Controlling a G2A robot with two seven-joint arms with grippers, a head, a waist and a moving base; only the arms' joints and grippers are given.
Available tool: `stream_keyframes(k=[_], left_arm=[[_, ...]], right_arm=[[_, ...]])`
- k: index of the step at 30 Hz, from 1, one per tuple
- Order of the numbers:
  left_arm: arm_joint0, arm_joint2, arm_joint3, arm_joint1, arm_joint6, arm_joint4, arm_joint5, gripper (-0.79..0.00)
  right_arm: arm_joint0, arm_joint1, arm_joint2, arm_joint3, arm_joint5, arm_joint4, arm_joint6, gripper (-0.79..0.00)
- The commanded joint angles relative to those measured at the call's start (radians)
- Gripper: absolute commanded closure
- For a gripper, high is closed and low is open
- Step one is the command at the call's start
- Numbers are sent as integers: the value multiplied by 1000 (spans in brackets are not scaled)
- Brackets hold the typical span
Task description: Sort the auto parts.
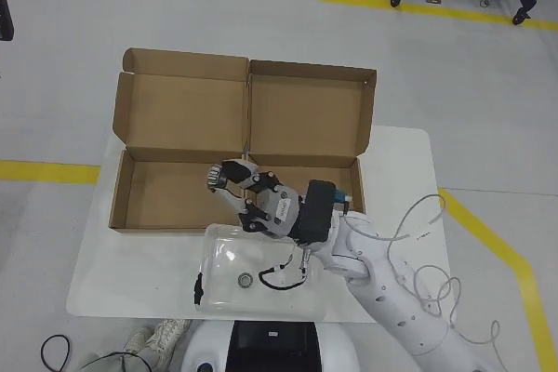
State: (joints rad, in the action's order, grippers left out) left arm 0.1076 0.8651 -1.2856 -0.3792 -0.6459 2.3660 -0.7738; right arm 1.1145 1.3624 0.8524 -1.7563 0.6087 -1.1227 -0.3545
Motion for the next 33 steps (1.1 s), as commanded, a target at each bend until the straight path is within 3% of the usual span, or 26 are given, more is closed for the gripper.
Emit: stream_keyframes(k=[1, 8, 20, 33], left_arm=[[0, 0, 0, 0, 0, 0, 0, -785], [0, 0, 0, 0, 0, 0, 0, -785], [0, 0, 0, 0, 0, 0, 0, -785], [0, 0, 0, 0, 0, 0, 0, -785]], right_arm=[[21, -4, 20, -5, 12, -2, -31, 0], [98, -24, 104, -31, 48, -28, -102, 0], [179, -42, 180, -74, 65, -40, -123, 0], [143, -37, 149, -38, 61, -25, -59, 0]])
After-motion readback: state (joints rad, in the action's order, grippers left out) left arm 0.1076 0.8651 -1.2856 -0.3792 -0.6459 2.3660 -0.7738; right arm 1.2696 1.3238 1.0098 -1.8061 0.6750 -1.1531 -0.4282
